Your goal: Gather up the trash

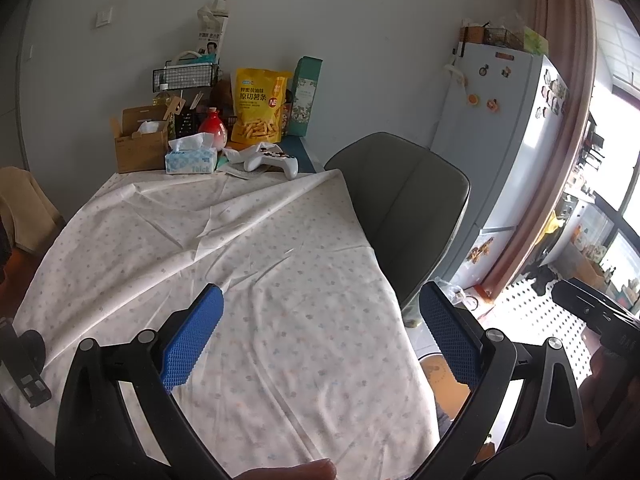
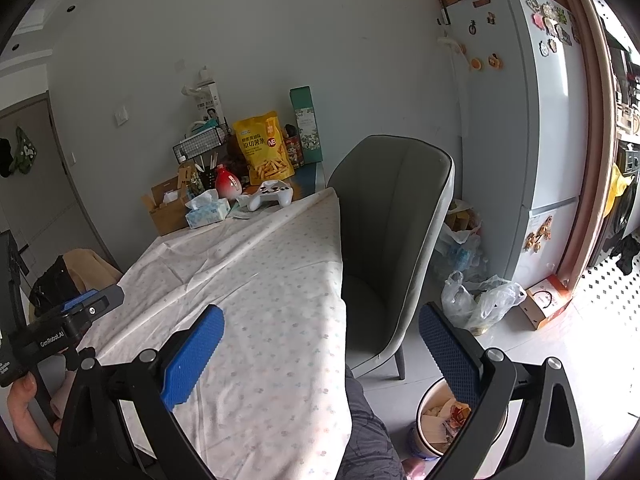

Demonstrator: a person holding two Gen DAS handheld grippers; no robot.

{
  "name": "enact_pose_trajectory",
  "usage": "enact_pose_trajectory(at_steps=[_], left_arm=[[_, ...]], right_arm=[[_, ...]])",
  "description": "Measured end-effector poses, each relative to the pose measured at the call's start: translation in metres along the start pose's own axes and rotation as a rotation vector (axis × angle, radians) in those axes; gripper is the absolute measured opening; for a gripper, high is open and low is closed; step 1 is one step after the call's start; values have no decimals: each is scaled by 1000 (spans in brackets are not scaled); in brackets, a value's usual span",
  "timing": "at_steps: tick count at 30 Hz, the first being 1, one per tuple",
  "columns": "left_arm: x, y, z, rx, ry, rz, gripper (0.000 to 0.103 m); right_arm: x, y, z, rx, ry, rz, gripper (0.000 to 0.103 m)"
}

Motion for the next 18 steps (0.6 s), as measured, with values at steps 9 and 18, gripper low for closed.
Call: enact_pose_trajectory(at_steps=[9,18], left_arm=[[-2,-2,1,-5,5,-4,97],[-4,-3,2,-8,4,-6,97]], right_arm=[[0,0,0,-4,5,2,95],[-1,-2,0,-8,5,1,95]])
Point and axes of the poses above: each gripper's, at about its wrist camera, not at the fingertips, and y roughly against the way its jaws point, x to its right, z to its underside, the point moved 4 cm from there along -y, roughly the way its jaws point, and after that the axes turned 6 degrees about z, right-handed, at the moved point
